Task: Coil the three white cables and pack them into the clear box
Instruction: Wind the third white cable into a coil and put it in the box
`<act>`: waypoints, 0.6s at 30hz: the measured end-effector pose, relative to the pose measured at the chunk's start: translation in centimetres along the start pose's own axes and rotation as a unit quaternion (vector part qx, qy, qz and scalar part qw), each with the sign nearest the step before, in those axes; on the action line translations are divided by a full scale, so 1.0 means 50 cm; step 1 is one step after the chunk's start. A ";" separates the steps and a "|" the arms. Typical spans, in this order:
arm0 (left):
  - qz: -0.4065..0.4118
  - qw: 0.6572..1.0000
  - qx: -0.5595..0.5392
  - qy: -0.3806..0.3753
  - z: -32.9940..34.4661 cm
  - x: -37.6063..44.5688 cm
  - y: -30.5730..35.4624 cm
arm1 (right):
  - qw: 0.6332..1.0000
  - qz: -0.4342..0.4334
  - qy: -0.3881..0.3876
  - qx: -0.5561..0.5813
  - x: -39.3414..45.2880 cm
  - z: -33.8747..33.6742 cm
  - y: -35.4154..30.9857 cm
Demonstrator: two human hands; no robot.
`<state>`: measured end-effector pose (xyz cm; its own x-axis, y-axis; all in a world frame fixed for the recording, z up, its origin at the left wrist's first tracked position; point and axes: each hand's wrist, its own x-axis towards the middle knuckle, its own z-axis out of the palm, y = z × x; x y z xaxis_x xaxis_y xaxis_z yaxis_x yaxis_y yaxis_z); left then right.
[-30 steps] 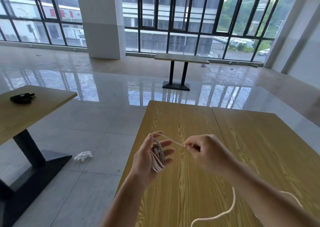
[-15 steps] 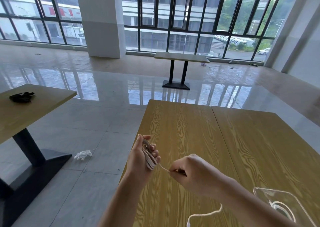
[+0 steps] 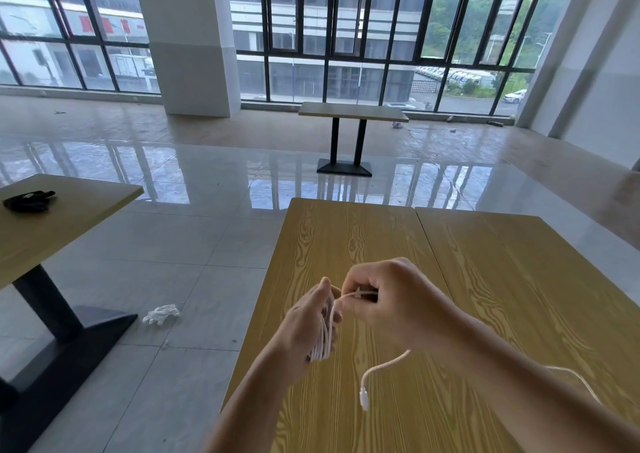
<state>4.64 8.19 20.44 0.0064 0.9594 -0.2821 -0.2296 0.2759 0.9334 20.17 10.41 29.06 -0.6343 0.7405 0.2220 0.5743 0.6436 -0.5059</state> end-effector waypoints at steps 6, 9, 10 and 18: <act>-0.036 0.993 -0.063 -0.098 0.014 -0.016 -0.002 | 0.998 0.030 0.044 0.040 0.010 0.005 0.017; -0.049 0.982 -0.090 -0.158 0.024 -0.027 -0.001 | 0.996 0.052 0.049 0.060 0.010 0.006 0.031; -0.049 0.979 -0.093 -0.177 0.025 -0.029 -0.001 | 0.995 0.059 0.045 0.072 0.010 0.004 0.035; -0.027 0.959 -0.120 -0.253 0.020 -0.032 -0.002 | 0.985 0.090 0.030 0.142 0.012 -0.005 0.063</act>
<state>5.61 6.67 21.01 0.4834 0.8660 -0.1282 -0.4332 0.3639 0.8246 21.72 12.90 27.80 -0.4989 0.8534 0.1509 0.5024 0.4267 -0.7521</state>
